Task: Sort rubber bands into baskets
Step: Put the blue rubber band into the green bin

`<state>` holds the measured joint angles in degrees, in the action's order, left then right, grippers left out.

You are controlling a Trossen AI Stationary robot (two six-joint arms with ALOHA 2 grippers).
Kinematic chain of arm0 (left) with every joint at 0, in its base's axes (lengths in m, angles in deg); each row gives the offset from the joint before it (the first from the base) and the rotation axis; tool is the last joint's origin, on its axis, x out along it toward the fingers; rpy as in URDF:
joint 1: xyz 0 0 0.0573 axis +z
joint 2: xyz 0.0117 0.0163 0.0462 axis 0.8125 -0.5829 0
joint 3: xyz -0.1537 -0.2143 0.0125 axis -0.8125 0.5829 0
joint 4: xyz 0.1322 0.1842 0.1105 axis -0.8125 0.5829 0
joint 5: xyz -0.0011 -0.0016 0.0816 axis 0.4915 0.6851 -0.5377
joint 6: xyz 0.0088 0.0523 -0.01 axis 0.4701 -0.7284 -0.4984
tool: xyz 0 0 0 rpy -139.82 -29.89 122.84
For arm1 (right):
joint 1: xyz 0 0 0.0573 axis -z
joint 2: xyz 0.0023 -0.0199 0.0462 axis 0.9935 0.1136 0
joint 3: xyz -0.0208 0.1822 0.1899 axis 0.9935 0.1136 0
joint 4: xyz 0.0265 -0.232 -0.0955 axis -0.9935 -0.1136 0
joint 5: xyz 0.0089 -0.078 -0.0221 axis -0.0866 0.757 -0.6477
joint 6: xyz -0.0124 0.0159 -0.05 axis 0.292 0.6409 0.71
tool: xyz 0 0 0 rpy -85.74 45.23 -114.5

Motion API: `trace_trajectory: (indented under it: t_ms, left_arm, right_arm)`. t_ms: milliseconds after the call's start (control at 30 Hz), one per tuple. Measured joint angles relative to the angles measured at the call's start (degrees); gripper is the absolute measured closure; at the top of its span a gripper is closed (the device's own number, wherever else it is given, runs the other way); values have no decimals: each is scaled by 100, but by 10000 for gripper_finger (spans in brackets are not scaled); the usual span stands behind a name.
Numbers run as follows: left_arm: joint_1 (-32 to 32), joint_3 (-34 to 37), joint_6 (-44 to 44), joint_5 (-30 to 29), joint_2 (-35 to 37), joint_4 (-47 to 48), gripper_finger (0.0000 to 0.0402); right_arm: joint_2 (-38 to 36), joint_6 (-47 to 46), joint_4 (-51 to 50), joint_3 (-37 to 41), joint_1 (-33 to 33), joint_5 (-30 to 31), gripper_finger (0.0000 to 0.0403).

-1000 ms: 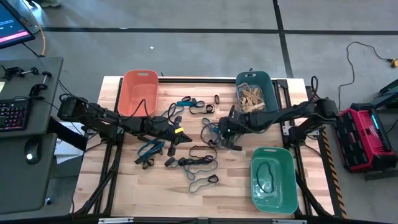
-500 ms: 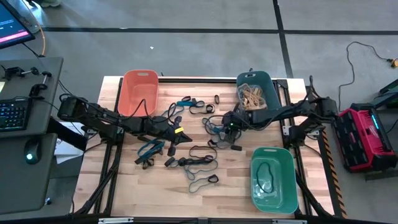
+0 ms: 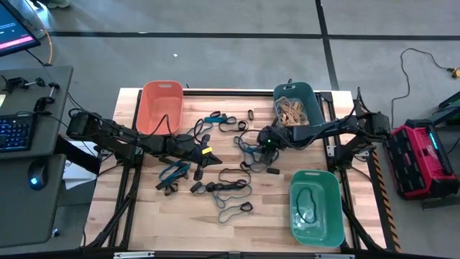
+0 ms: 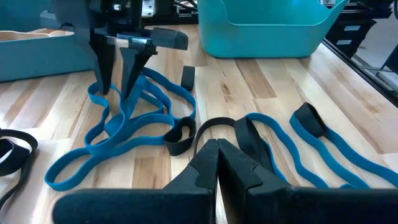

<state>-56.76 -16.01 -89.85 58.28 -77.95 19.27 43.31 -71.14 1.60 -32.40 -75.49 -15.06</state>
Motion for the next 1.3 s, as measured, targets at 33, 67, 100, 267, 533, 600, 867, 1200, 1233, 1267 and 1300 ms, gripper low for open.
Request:
trace_trajectory:
  t_ms: [33, 67, 100, 267, 533, 600, 867, 1200, 1233, 1267, 1300]
  left_arm:
    - [0, 0, -1, 0, 0, 0, 401]
    - [0, 0, -1, 0, -1, 0, 402]
    - [0, 0, -2, 0, 0, 0, 401]
    - [0, 0, -54, 0, 0, 2, 402]
    - [0, 0, -49, 0, 0, 9, 402]
    - [0, 0, -51, 0, 0, 25, 401]
    - [0, 0, -113, 0, 0, 39, 402]
    - [0, 0, -147, 0, 0, 66, 402]
    - [2, 0, -150, 0, 0, 66, 401]
    - [1, 0, -150, 0, -1, 66, 402]
    - [0, 0, -152, 0, 0, 66, 401]
  right_arm:
    - [0, -2, 2, 0, 0, -42, 278]
    - [0, -21, 2, 0, -1, -46, 279]
    - [0, -26, 1, 0, -2, -50, 280]
    - [0, -26, 0, 0, -2, -147, 281]
    - [341, 111, 72, -3, -3, -307, 289]
    - [376, 94, 66, -25, -16, -227, 304]
    - [251, 117, -313, -532, -64, -209, 398]
    - [219, 125, -2225, -2268, -527, 410, 400]
    - [218, 78, -2390, -2459, -599, 472, 401]
    - [216, 17, -2587, -2657, -677, 543, 401]
    - [216, -50, -2790, -2832, -753, 617, 402]
